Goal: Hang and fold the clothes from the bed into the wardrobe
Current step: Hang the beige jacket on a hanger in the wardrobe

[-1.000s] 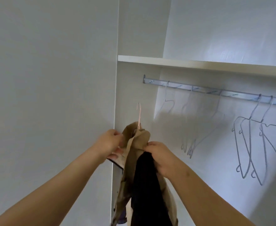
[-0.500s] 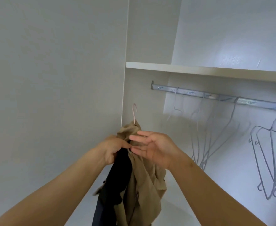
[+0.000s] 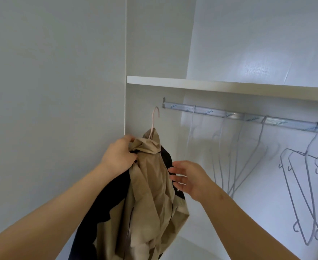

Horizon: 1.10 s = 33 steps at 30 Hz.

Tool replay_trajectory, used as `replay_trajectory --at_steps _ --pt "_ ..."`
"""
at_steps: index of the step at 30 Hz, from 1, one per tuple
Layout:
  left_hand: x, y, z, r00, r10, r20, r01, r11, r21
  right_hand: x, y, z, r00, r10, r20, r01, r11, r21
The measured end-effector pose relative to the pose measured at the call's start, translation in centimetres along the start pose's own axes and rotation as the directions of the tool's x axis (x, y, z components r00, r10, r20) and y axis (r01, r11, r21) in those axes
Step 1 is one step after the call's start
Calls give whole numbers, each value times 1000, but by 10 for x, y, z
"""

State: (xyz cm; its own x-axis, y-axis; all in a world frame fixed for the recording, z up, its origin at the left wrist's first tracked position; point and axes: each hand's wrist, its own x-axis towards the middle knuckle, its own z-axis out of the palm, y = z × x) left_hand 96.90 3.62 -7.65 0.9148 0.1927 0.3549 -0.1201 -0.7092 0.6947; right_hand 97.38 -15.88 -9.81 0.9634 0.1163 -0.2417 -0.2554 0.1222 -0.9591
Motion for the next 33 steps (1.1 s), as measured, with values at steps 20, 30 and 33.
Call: replay_trajectory --at_steps 20,30,33 --pt "157 4 87 986 168 -14 -160 958 236 93 -53 -11 995 -71 -65 79 988 129" --pt "161 -17 117 993 117 -12 -112 968 226 105 -37 -15 994 -15 -107 30 990 140" --pt "153 -22 120 993 116 -12 -112 974 198 102 -31 -15 994 -3 -113 19 990 140"
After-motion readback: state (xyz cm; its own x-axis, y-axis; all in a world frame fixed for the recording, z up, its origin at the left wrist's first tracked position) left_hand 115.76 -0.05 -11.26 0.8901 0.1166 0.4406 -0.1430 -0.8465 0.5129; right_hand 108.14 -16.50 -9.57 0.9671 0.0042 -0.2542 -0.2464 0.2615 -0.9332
